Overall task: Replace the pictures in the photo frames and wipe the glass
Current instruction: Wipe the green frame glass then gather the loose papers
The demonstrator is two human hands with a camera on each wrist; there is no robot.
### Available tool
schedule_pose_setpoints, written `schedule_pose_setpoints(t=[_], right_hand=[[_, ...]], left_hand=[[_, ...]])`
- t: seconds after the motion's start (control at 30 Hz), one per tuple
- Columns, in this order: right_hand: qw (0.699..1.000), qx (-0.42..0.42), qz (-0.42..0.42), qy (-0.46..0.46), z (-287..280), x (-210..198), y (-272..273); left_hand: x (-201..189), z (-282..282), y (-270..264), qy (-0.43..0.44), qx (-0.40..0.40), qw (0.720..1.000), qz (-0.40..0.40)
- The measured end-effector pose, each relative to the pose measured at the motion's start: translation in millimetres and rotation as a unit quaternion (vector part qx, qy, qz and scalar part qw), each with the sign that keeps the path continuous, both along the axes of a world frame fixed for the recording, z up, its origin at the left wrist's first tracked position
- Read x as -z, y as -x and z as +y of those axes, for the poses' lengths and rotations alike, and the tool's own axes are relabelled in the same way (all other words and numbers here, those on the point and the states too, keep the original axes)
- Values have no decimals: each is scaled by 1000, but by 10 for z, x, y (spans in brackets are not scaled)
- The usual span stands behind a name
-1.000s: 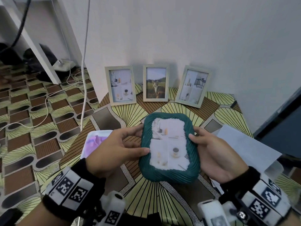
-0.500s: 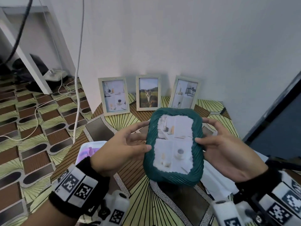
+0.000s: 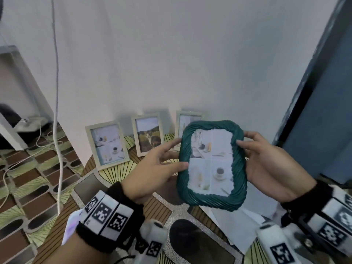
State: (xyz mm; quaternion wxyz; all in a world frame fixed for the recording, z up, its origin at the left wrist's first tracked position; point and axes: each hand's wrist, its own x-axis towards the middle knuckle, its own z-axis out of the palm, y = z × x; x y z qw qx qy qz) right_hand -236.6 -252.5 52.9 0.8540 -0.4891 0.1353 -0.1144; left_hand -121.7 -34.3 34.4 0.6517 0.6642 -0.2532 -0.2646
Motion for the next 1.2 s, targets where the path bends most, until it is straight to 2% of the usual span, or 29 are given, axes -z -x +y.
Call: schedule_pose_setpoints(t=[0.4, 0.57, 0.77, 1.2], right_hand=[[997, 51, -7, 53, -705, -47, -428], [989, 64, 38, 126, -1135, -50, -690], [978, 22, 99, 181, -1676, -40, -1145], [975, 19, 154, 162, -2144, 815, -1662]], left_hand=[[-107, -951, -623, 17, 25, 1000, 5], [-95, -1394, -974, 18, 38, 999, -27], [94, -1755, -1337, -4, 38, 998, -46], [584, -2216, -1543, -81, 67, 994, 4]])
